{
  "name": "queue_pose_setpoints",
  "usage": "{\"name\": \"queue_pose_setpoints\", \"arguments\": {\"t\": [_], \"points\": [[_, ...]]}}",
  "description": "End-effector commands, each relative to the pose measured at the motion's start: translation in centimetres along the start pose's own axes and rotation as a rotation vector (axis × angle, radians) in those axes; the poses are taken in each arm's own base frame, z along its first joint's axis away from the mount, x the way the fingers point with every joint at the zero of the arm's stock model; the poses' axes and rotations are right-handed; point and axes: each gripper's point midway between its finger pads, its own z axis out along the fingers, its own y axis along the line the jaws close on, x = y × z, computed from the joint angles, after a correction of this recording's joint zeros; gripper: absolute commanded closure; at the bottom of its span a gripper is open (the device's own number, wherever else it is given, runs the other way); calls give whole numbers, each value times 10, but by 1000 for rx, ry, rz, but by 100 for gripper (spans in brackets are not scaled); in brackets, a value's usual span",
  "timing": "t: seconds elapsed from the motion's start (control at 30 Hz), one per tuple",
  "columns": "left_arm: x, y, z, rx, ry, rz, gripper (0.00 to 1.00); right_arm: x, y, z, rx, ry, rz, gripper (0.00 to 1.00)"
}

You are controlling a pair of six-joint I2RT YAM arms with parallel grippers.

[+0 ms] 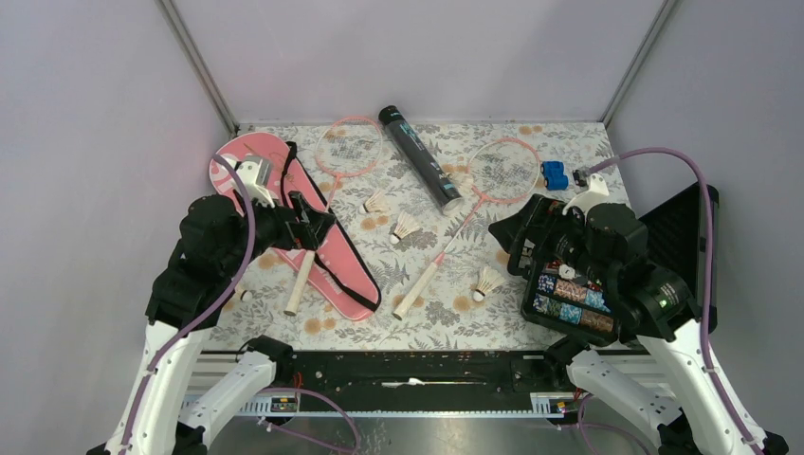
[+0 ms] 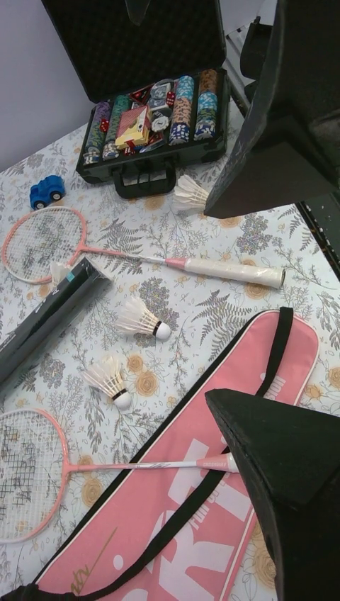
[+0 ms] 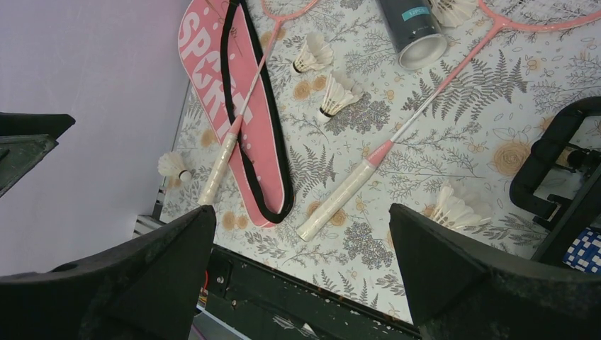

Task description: Pack up the badminton gear

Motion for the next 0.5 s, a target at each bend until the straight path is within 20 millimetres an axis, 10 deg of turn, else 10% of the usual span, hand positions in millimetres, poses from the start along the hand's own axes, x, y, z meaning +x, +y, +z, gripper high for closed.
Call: {"name": "queue_pose_setpoints", "arguments": {"t": [0.0, 0.47], "points": [[-11, 5, -1, -32, -49, 13, 1, -1, 3, -1, -20, -18, 10, 1], [30, 65, 36, -335, 225, 12, 1, 2, -2, -2, -69, -103, 30, 0]]}}
